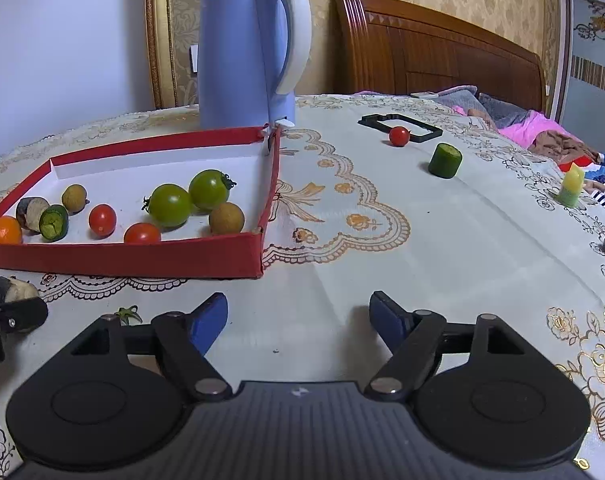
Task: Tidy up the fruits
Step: 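Grasp the second dark eggplant slice with the left tool, then carry the eggplant slice into the tray and open the left tool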
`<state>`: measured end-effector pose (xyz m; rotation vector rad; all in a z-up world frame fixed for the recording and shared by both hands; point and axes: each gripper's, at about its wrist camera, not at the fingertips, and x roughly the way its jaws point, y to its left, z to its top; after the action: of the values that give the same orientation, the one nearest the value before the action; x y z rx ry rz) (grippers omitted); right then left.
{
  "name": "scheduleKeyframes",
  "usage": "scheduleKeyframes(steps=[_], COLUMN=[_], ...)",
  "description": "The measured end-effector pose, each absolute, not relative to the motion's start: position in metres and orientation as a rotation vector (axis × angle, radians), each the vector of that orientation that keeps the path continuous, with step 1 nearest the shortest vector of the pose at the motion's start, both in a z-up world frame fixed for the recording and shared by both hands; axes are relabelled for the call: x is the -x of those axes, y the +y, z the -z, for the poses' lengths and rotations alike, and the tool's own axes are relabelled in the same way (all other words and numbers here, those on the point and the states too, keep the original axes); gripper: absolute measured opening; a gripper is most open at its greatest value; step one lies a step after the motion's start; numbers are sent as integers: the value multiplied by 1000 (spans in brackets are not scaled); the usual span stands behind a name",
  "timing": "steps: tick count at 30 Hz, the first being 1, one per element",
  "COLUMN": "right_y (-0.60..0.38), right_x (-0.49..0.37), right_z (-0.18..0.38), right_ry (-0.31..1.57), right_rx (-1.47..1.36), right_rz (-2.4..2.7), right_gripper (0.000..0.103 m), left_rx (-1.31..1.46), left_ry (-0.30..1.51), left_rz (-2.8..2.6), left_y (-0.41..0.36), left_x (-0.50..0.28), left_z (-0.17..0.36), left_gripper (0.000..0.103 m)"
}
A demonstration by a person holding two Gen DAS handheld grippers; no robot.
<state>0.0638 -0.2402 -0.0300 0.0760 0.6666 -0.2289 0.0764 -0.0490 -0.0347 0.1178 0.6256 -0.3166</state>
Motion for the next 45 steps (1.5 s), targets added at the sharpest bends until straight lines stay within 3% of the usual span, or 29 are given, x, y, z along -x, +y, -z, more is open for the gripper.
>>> scheduleKeyframes(steps=[4, 14, 21, 37, 40, 44, 45], right_y=[-240, -239, -239, -236, -236, -237, -237], right_x=[-65, -62, -62, -61, -61, -61, -61], right_z=[30, 31, 31, 31, 31, 31, 31], right_ry=[676, 667, 660, 655, 656, 661, 662], right_rx=[-76, -77, -70, -51, -49, -55, -56], right_rz=[225, 220, 225, 235, 235, 231, 229], right_gripper=[89, 89, 89, 89, 89, 89, 89], left_rx=[-102, -83, -68, -143, -126, -160, -177], left_ry=[618, 539, 587, 546, 611, 602, 601], left_rz=[324, 323, 275, 127, 140, 139, 141], left_y=[-48, -64, -91, -107, -109, -107, -108], left_x=[-76, -108, -159, -197, -207, -202, -199], left_z=[28, -13, 0, 13, 21, 29, 28], left_gripper=[30, 30, 30, 30, 30, 36, 47])
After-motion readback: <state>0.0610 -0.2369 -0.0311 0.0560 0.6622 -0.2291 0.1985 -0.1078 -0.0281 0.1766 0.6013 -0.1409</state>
